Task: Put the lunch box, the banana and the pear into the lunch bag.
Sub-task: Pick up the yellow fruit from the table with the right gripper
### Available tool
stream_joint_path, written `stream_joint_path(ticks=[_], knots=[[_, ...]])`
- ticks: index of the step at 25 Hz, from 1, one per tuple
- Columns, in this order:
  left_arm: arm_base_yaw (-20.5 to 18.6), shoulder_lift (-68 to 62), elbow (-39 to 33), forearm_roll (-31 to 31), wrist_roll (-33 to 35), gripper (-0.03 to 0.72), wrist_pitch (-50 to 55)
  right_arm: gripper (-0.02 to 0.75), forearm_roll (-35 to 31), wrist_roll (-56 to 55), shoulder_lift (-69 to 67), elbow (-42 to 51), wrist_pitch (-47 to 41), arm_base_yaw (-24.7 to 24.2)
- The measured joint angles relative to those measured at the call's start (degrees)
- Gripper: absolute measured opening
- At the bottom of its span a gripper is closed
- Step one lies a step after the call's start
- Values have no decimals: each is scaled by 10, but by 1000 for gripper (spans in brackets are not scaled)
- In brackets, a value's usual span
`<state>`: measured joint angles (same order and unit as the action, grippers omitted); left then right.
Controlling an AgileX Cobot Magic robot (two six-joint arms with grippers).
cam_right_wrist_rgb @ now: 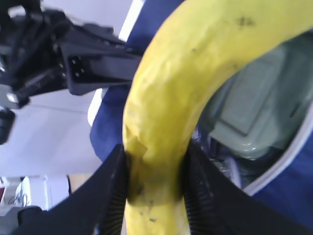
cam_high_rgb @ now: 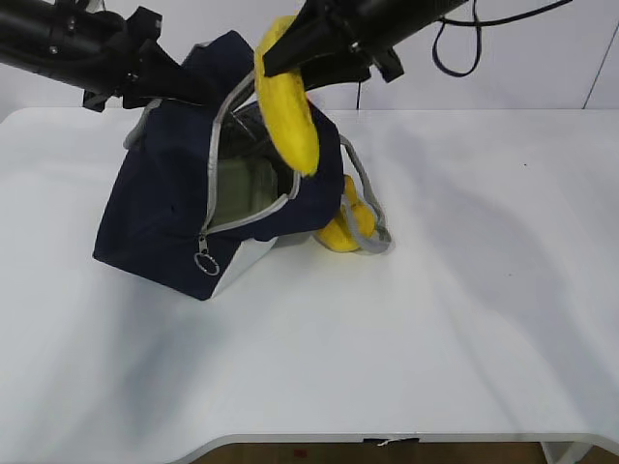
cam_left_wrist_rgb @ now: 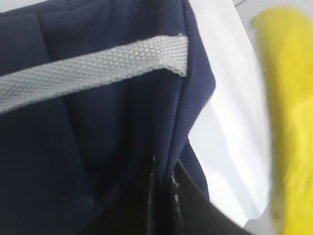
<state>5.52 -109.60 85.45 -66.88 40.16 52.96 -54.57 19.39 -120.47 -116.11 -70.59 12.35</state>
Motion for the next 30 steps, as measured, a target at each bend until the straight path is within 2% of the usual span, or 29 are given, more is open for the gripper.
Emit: stream_joint_path(ticks=[15, 30], knots=[[0, 0, 0, -23, 9, -8, 8, 267, -8, 16, -68, 0, 1, 14], [0, 0, 0, -28, 17, -8, 10, 267, -80, 61, -106, 0, 45, 30]])
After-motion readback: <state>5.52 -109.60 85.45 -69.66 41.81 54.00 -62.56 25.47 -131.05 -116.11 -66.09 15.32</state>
